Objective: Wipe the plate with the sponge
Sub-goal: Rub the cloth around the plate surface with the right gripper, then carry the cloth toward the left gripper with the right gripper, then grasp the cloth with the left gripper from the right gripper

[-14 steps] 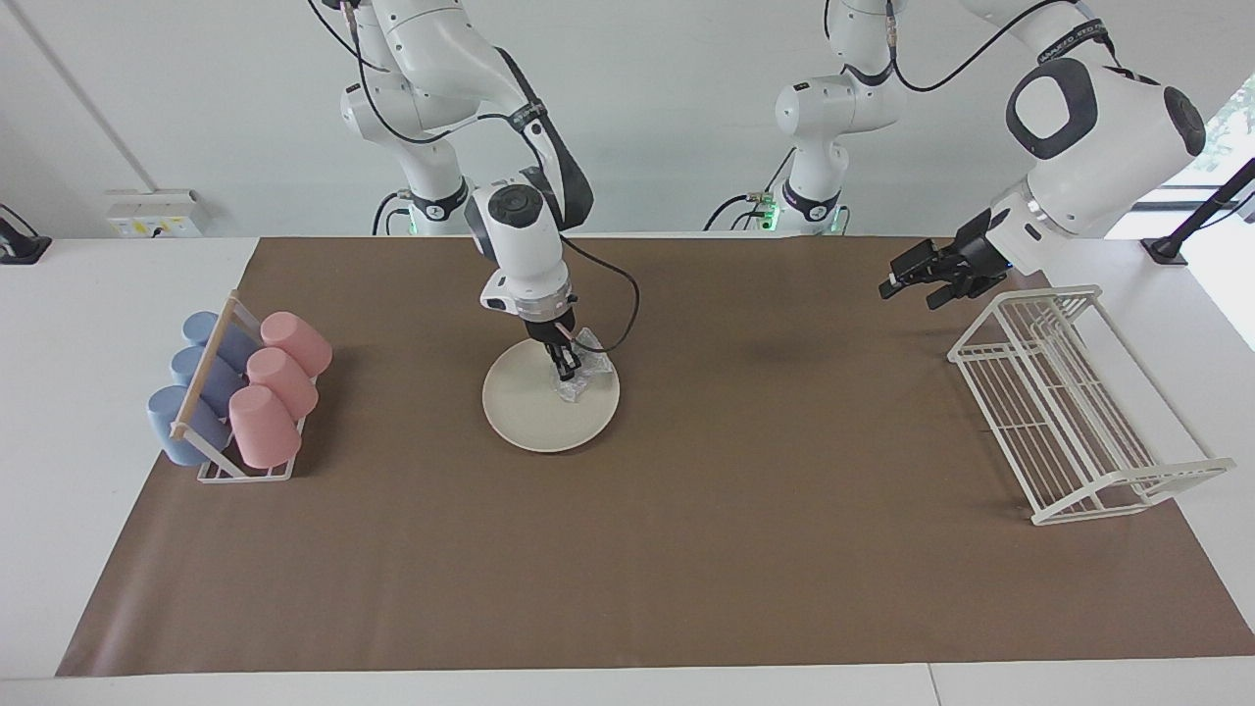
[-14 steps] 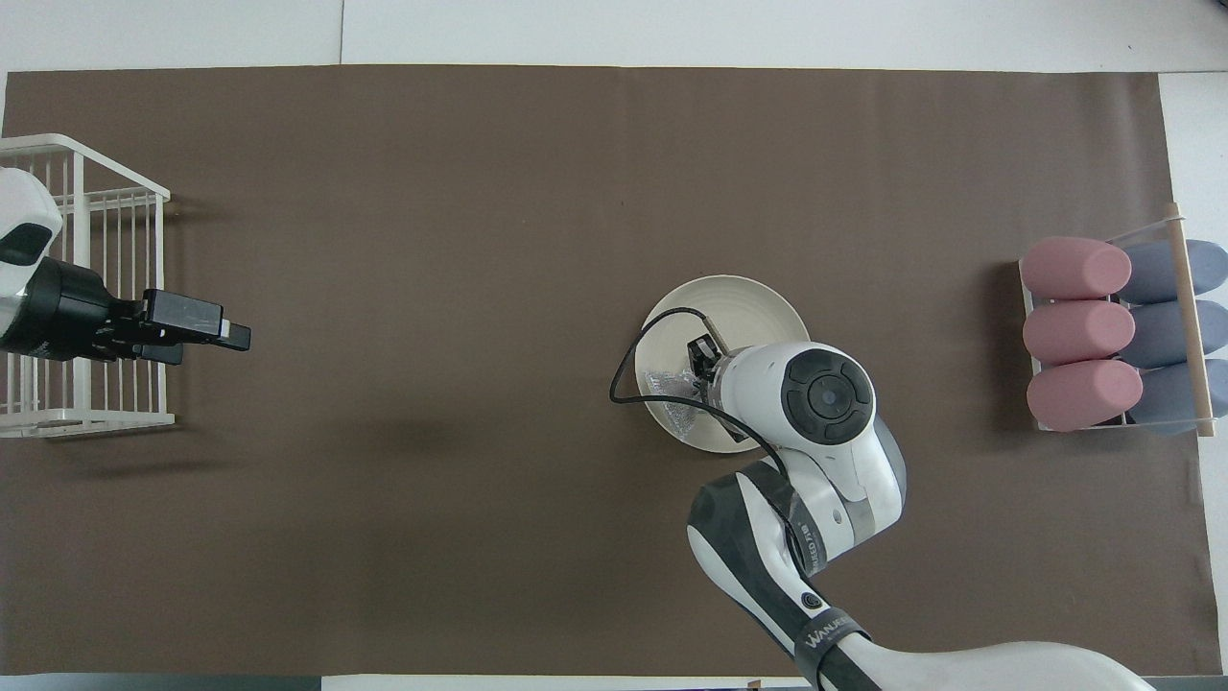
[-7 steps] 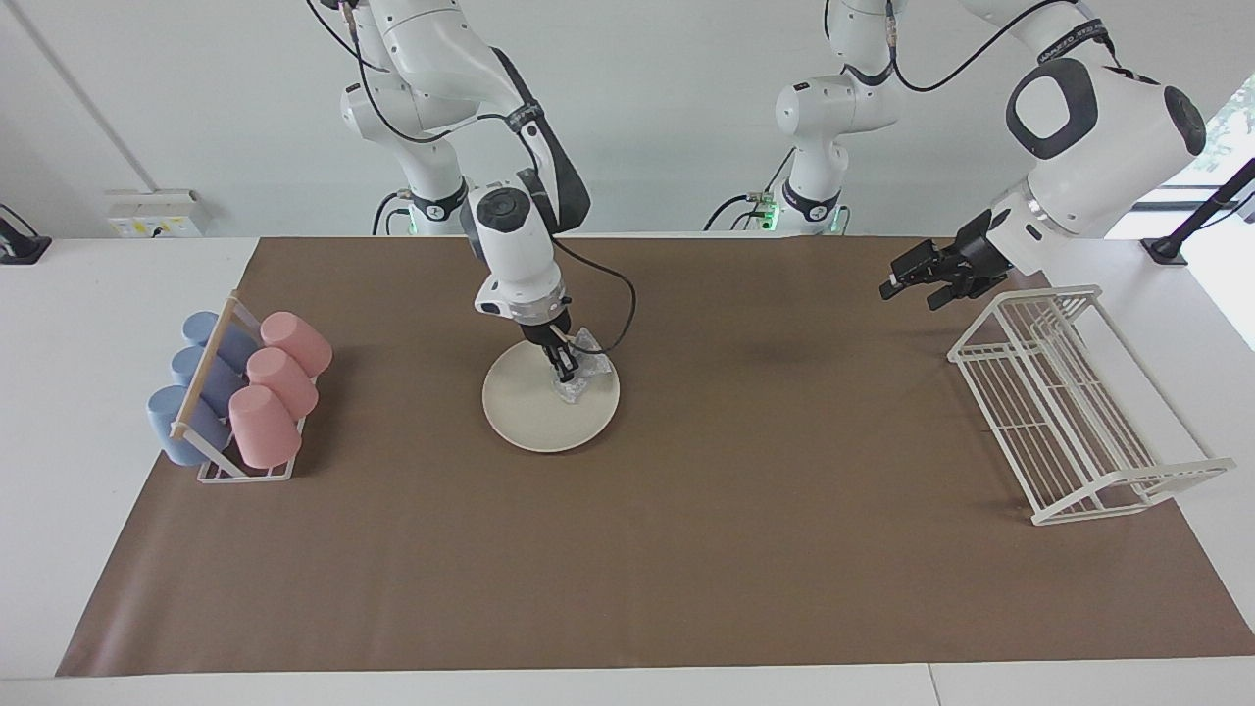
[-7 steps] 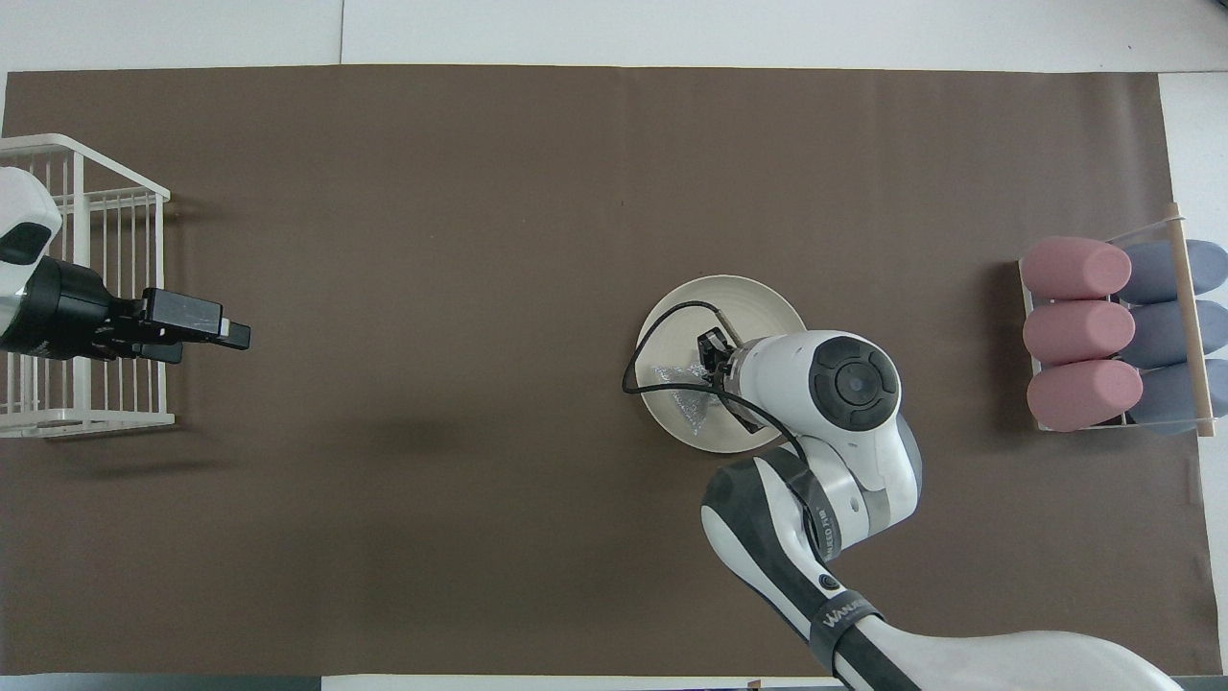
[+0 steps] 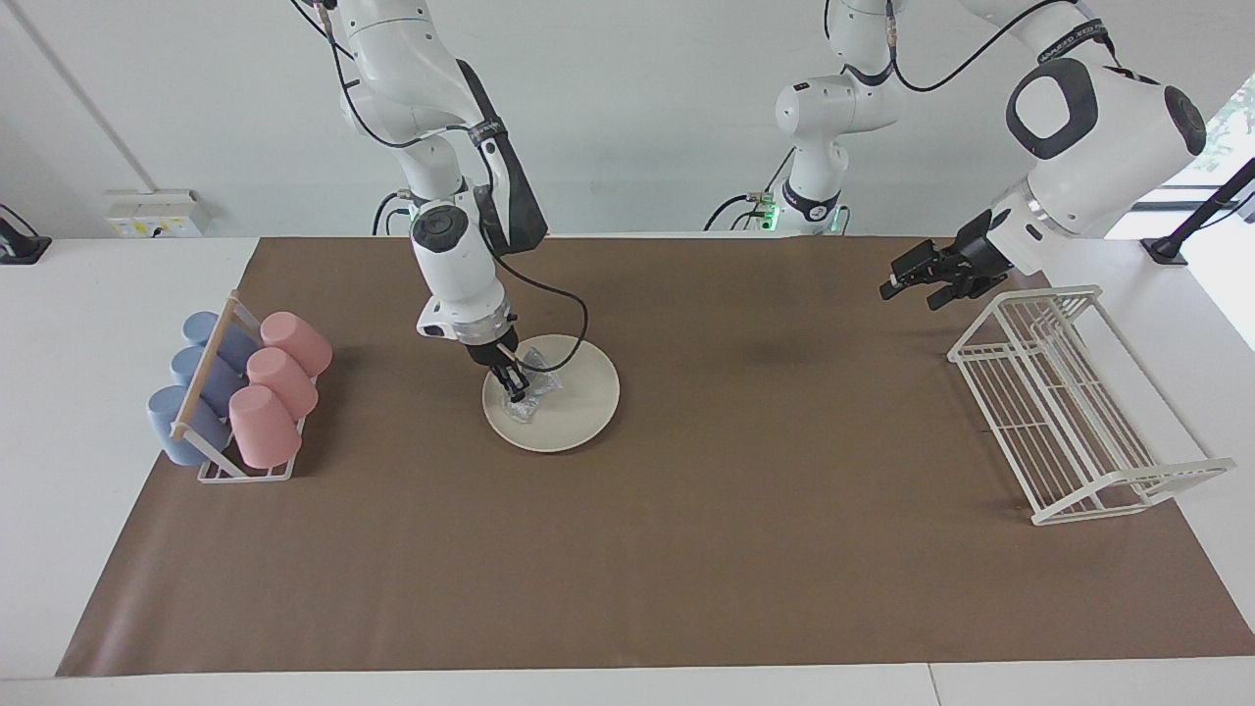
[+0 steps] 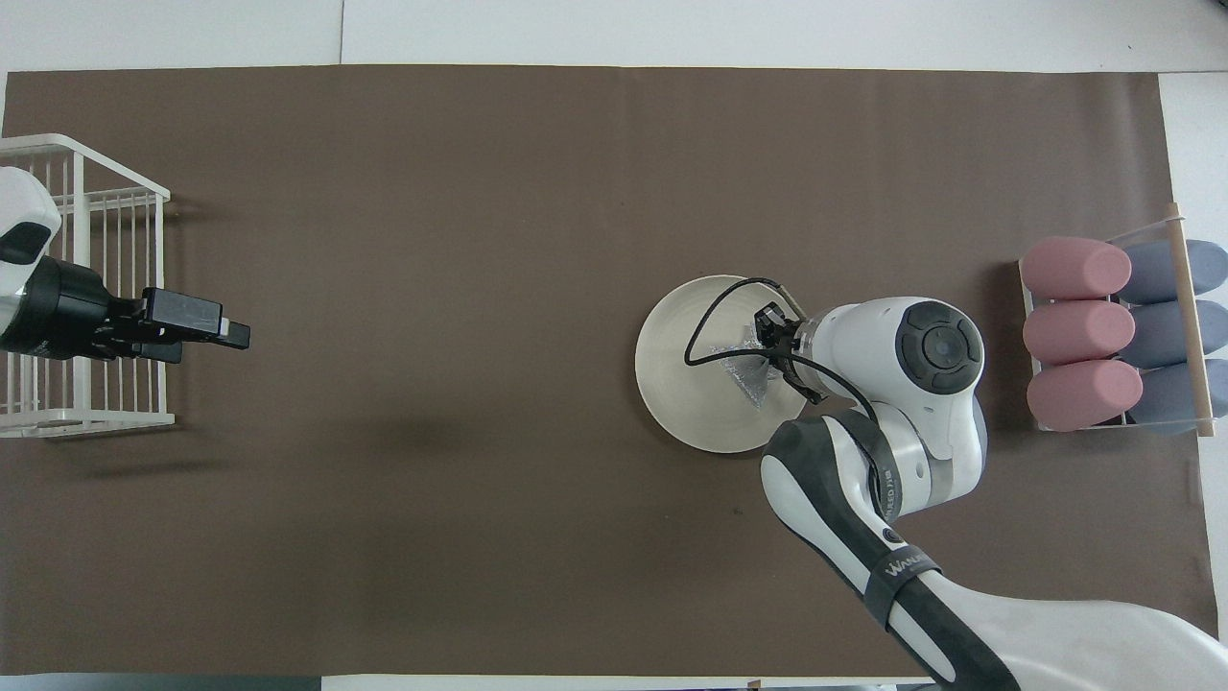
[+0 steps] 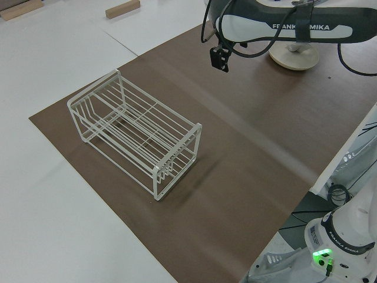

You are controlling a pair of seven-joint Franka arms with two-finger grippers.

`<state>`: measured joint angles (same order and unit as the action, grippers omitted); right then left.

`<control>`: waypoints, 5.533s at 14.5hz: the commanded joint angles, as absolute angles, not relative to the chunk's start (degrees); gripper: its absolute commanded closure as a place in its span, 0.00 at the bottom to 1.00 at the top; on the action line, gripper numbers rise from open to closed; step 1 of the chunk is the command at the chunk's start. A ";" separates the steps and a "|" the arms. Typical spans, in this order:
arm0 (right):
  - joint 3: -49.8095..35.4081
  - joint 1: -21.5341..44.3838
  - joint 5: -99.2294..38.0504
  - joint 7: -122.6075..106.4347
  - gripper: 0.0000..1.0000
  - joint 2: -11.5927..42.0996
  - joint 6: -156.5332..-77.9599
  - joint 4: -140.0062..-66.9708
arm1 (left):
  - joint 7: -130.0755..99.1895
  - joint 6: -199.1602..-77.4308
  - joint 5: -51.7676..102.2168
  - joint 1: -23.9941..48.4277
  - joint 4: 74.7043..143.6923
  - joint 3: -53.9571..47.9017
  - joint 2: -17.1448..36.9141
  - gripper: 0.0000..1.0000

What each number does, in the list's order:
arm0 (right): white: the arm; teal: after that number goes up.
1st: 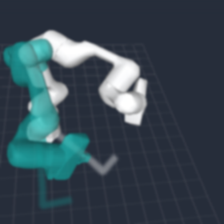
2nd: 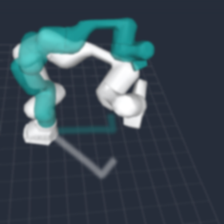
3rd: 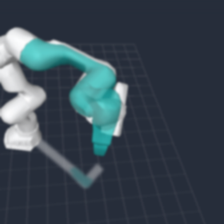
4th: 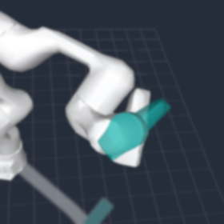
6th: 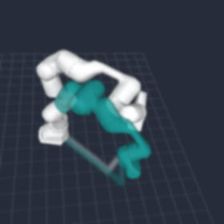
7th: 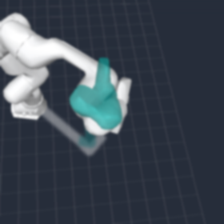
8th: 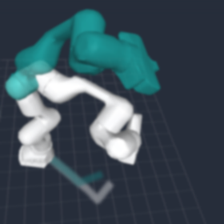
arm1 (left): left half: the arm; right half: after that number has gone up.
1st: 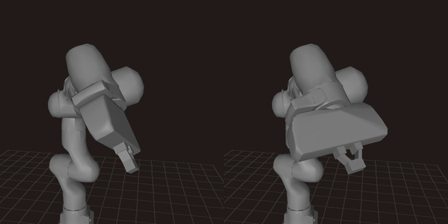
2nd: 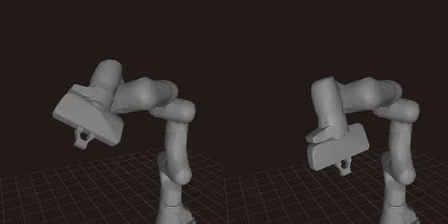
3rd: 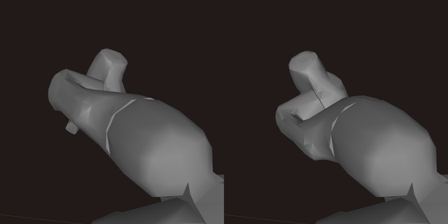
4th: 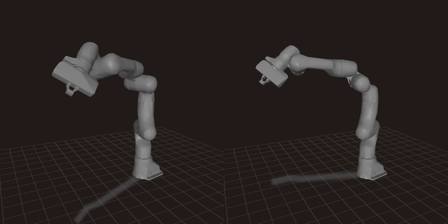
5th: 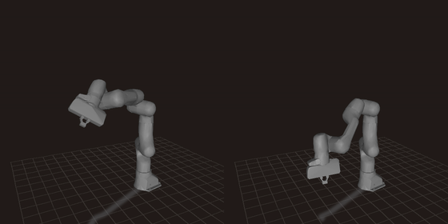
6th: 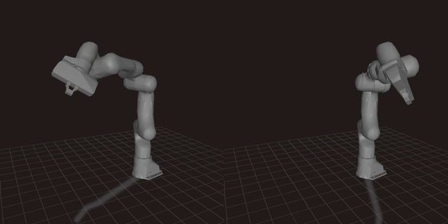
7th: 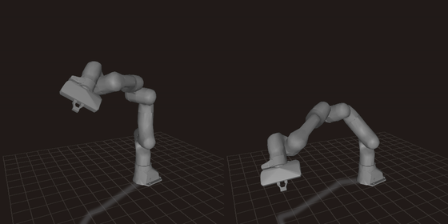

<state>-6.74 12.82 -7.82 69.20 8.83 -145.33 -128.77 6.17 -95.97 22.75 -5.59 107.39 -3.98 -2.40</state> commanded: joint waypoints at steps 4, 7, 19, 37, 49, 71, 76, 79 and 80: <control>-7.21 18.70 -9.23 79.23 1.00 8.79 -146.33 -129.64 | 5.36 -97.47 21.53 -5.54 107.84 -4.04 -2.99 0.00; -7.29 23.02 -9.23 88.57 1.00 8.88 -147.04 -129.11 | 5.36 -97.73 21.53 -5.28 107.75 -4.04 -2.99 0.00; -7.29 24.96 -9.23 99.56 1.00 9.23 -128.98 -111.21 | 4.67 -97.39 21.53 -5.54 107.93 -4.04 -3.08 0.00; -7.65 33.30 -4.48 123.83 1.00 8.43 -108.80 -91.49 | 13.71 -89.30 71.63 -5.19 122.26 -4.04 -5.36 0.00; -7.65 35.16 -4.39 125.51 1.00 9.76 -111.01 -91.05 | 11.25 -100.29 73.57 6.77 122.78 -4.04 -7.03 0.00; -7.65 34.54 -4.31 124.72 1.00 9.93 -111.27 -91.05 | 4.92 -99.76 66.62 8.26 121.82 -4.92 -8.35 1.00; -7.56 34.37 -4.39 124.28 0.00 9.84 -111.45 -91.32 | 4.92 -98.79 66.62 7.29 121.82 -4.83 -8.61 1.00; -7.47 33.93 -4.57 123.84 0.00 9.49 -111.53 -91.23 | 4.57 -98.96 64.71 6.51 121.55 -4.83 -8.53 1.00; -7.30 33.84 -4.22 123.05 0.00 9.32 -111.62 -91.40 | 4.22 -99.05 62.08 6.42 120.86 -4.83 -8.26 1.00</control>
